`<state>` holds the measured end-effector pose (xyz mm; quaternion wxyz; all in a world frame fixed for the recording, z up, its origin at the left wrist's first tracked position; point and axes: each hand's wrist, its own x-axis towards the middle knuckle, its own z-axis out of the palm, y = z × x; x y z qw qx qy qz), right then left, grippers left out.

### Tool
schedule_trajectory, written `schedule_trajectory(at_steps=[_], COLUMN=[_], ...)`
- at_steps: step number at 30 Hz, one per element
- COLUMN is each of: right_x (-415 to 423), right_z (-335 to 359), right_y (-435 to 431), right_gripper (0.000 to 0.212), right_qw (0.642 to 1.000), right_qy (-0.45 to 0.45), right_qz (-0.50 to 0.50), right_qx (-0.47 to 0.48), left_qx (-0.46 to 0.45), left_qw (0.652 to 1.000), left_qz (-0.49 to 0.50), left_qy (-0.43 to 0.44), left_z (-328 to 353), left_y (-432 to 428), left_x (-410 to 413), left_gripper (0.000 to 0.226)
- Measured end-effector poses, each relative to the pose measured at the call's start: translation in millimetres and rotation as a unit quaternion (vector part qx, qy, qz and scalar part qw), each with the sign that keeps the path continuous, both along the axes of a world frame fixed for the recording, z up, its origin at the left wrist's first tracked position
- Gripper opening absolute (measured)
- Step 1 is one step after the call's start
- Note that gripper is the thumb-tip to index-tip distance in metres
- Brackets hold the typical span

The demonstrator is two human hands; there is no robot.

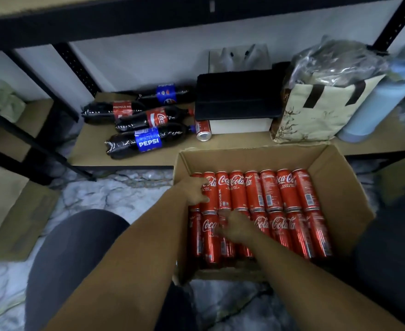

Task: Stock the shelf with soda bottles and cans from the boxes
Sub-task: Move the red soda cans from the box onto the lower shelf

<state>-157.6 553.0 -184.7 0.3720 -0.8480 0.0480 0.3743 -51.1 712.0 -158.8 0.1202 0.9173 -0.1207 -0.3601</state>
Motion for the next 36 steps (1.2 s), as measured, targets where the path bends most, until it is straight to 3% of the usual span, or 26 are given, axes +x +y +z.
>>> schedule_trajectory(at_steps=[7,14,19,23,26,30,36], right_x=[4.2,4.6,2.5,-1.6,-3.1,-6.8,-6.6], right_z=[-59.6,-83.3,-89.9,-85.3,-78.9,-59.8,-12.7], right_y=[29.4,44.0,37.5,37.0,33.4,16.3,-11.3], right_gripper=[0.073,0.084,0.079,0.081,0.072,0.060,0.045], right_qw=[0.996,0.992,0.988,0.990,0.991,0.984,0.967], right_qy=[-0.010,-0.026,-0.041,-0.053,-0.038,-0.029,-0.076], right_qz=[-0.083,-0.101,-0.146,-0.126,-0.127,-0.164,-0.219], right_qx=[-0.016,-0.074,-0.034,-0.023,0.007,0.068,0.105], left_qx=[-0.047,-0.041,-0.047,-0.090,-0.117,-0.120,-0.086], left_qw=[0.984,0.970,0.966,0.964,0.957,0.963,0.975], left_qz=[0.170,0.240,0.246,0.236,0.251,0.221,0.142], left_qy=[0.006,-0.012,-0.067,-0.079,-0.087,-0.091,-0.148], left_z=[-69.8,-101.6,-98.5,-84.2,-68.8,-37.4,8.1], left_y=[-7.4,-21.6,-28.6,-27.5,-20.7,-13.2,-12.1], left_x=[7.8,17.6,19.9,16.4,9.4,0.3,-29.1], left_gripper=[0.090,0.116,0.091,0.075,0.076,0.098,0.067])
